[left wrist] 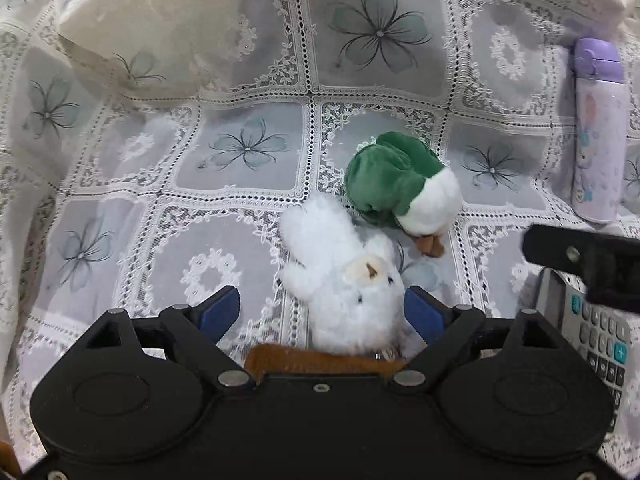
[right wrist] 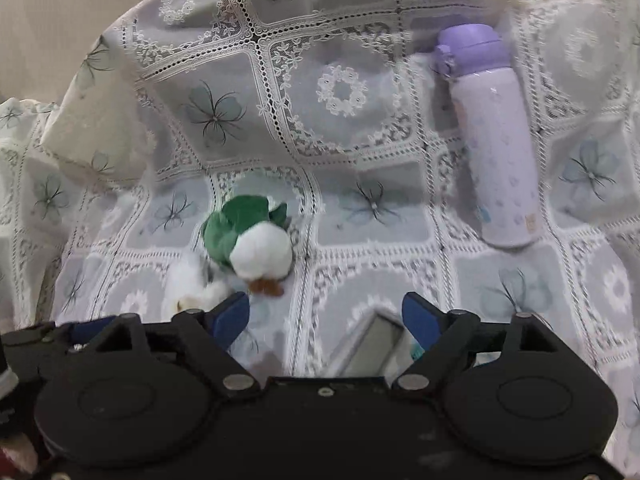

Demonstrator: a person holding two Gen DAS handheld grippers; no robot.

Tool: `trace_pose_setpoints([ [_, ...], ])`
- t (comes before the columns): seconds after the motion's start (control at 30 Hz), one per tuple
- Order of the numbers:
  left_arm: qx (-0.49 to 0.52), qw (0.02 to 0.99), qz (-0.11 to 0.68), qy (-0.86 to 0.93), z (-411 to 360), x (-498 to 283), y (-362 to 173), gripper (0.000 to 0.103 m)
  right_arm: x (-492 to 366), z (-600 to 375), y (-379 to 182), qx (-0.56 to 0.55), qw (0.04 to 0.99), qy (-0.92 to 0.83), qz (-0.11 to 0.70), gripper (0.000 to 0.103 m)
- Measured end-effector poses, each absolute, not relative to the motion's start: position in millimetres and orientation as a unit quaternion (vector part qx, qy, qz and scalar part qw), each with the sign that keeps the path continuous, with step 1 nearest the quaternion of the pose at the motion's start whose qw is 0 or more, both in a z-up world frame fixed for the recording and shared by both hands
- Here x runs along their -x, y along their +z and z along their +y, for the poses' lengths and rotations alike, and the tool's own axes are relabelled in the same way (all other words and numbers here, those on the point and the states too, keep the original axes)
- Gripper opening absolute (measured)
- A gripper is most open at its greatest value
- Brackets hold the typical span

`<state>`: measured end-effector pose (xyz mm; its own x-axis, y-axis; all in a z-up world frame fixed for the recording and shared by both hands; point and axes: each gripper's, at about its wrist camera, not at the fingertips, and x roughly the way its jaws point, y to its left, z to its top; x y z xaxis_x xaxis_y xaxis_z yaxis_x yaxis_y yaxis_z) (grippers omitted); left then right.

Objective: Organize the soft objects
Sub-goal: 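Move the left tool to the white plush bunny while the right tool approaches the green plush bird, then close the left tool on the white bunny while the right tool grasps the green bird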

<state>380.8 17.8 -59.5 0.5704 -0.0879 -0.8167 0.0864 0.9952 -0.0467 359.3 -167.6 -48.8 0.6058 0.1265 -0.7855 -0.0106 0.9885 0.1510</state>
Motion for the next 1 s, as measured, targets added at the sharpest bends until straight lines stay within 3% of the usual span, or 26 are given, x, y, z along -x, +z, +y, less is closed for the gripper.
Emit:
trace_pose_setpoints([
  [0.17,0.003,0.882,0.468,-0.056,15,-395,-70,0.087,-388,-155,-59,-0.061,0.894,0.043,0.442,0.095],
  [0.73,0.009,0.874,0.481,-0.066,17,-415,-94,0.092,-446,-110,-101,-0.021,0.878,0.090,0.469,0.097],
  [0.8,0.011,0.876,0.478,-0.063,17,-415,-93,0.090,-444,-105,-103,-0.011,0.878,0.104,0.468,0.087],
  [0.87,0.016,0.877,0.477,-0.060,19,-415,-91,0.085,-442,-101,-104,-0.008,0.875,0.127,0.467,0.071],
  [0.9,0.020,0.878,0.475,-0.058,20,-415,-90,0.078,-440,-99,-103,-0.007,0.874,0.141,0.465,0.057],
  [1.0,0.029,0.881,0.469,-0.056,26,-414,-86,0.067,-437,-94,-99,0.008,0.880,0.144,0.453,0.054],
])
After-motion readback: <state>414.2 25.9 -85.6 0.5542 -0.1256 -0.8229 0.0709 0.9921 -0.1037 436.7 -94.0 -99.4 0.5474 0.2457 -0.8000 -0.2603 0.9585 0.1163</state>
